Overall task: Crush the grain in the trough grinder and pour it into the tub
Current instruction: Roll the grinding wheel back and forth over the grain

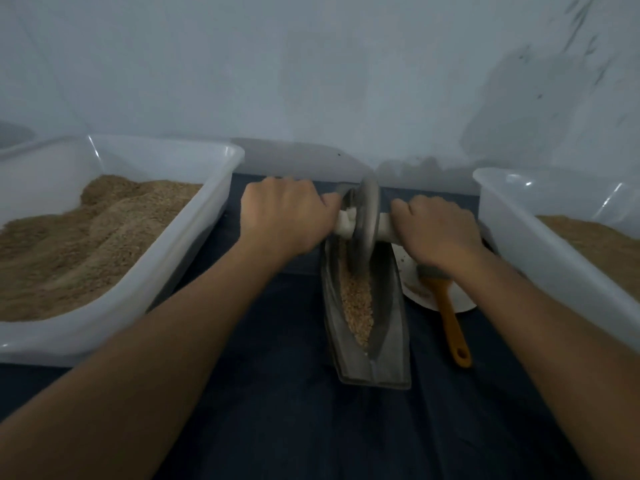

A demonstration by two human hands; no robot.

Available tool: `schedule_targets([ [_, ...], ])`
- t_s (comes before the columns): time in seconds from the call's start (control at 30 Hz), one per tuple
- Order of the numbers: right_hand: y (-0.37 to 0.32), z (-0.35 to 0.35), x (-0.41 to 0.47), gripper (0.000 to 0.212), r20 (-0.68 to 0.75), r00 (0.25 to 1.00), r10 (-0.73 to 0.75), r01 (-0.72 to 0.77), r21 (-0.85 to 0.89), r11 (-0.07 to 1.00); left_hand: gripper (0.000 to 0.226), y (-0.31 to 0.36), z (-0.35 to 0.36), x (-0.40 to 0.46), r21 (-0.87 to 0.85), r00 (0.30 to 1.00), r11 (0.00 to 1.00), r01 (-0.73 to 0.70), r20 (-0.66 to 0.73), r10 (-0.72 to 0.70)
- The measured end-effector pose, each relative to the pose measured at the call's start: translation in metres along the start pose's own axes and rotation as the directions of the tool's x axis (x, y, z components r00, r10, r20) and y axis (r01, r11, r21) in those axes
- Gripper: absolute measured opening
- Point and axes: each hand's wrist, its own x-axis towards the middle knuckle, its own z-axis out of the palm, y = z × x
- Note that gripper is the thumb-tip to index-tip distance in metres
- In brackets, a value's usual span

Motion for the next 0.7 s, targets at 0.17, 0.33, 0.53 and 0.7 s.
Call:
schedule_targets([
  [0.17,-0.024,-0.022,-0.062,0.044,-0.401,0.915,-0.044,0.079,0.070,0.994,0.037,-0.001,-0.004,-0.074,-0.082,0.980,0.997,-0.010,-0.199,-0.006],
  [0.33,-0.024,-0.020,-0.089,0.035,-0.497,0.867,-0.043,0.107,0.101,0.989,0.034,-0.003,-0.011,-0.086,-0.169,0.934,0.983,-0.067,-0.356,0.003],
  [0.53,-0.018,-0.014,-0.048,0.049,-0.275,0.960,0.050,-0.009,0.148,0.989,0.044,0.006,0.004,-0.042,-0.084,0.965,0.994,0.068,-0.246,-0.086],
  [0.7,-0.010,-0.019,0.002,0.052,0.000,0.999,-0.036,0.036,0.001,0.999,0.033,0.000,0.022,-0.025,-0.322,0.959,0.925,0.204,-0.123,-0.254],
])
